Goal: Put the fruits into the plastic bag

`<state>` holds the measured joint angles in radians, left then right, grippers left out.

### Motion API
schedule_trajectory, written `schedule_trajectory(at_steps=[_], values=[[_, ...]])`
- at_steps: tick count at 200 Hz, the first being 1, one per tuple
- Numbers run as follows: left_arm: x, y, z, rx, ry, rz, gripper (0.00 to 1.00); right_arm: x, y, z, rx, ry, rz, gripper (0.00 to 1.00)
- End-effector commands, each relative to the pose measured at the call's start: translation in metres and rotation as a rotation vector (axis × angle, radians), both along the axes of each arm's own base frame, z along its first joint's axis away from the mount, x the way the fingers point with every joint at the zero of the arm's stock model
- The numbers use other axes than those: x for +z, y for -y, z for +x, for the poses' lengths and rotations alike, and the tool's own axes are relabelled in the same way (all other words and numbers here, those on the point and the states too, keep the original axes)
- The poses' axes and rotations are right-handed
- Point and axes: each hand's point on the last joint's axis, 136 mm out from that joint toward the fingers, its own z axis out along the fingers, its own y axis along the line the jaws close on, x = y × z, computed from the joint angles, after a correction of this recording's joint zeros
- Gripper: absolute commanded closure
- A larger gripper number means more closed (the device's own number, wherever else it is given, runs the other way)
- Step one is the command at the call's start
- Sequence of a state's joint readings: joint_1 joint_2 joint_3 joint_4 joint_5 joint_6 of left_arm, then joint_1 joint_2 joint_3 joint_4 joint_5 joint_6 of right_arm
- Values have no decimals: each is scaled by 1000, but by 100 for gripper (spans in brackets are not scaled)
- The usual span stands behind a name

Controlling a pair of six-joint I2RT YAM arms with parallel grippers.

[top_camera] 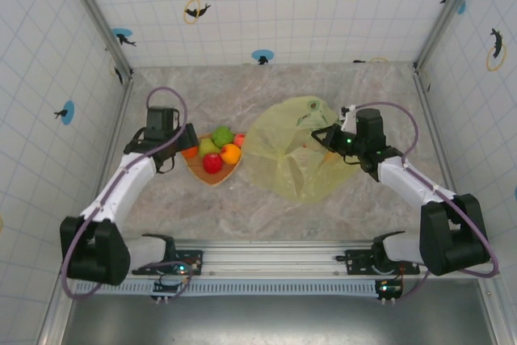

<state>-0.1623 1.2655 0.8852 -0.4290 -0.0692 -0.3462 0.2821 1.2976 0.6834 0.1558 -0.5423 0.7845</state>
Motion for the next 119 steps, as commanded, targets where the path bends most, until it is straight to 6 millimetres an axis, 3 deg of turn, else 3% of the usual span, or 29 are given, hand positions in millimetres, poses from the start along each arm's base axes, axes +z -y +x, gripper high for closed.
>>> schedule_trajectory(at_steps=[1,40,119], values=[[-6,-3,3,-23,-51,37,12,18,-4,2,17,73,17,100],[-32,-3,7,-34,-124,57,15,14,-3,1,15,69,18,100],[-57,2,14,-58,-200,47,22,8,-4,-1,16,59,24,100]])
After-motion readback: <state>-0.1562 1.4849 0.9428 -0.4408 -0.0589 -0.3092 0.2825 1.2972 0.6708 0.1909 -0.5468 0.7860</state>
